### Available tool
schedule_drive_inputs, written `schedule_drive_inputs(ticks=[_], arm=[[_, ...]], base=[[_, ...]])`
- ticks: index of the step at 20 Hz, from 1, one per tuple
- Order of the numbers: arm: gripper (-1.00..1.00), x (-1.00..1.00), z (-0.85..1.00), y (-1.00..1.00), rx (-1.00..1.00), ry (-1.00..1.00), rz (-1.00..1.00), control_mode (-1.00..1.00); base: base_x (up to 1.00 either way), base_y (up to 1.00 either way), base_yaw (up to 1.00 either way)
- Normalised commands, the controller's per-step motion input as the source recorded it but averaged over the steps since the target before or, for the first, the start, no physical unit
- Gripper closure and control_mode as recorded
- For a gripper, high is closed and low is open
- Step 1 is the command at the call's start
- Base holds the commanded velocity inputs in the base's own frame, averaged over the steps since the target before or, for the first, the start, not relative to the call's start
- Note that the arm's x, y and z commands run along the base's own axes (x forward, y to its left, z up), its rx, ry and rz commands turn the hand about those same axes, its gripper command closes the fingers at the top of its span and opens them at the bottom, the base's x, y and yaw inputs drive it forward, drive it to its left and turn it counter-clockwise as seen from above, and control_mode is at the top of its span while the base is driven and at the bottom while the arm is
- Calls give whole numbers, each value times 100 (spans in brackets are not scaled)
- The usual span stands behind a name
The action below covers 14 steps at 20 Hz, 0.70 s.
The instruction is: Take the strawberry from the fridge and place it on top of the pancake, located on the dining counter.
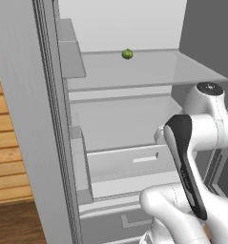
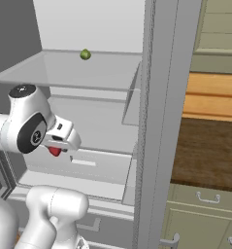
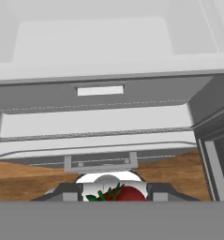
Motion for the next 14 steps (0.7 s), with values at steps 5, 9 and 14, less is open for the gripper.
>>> schedule_drive_inputs(ticks=[5, 9, 14], arm=[[100, 0, -8, 5, 0, 0, 0, -100], [100, 0, -2, 2, 0, 0, 0, -100], [100, 0, 0, 0, 0, 0, 0, -100]], base=[[0, 0, 0], [0, 0, 0], [0, 0, 0]])
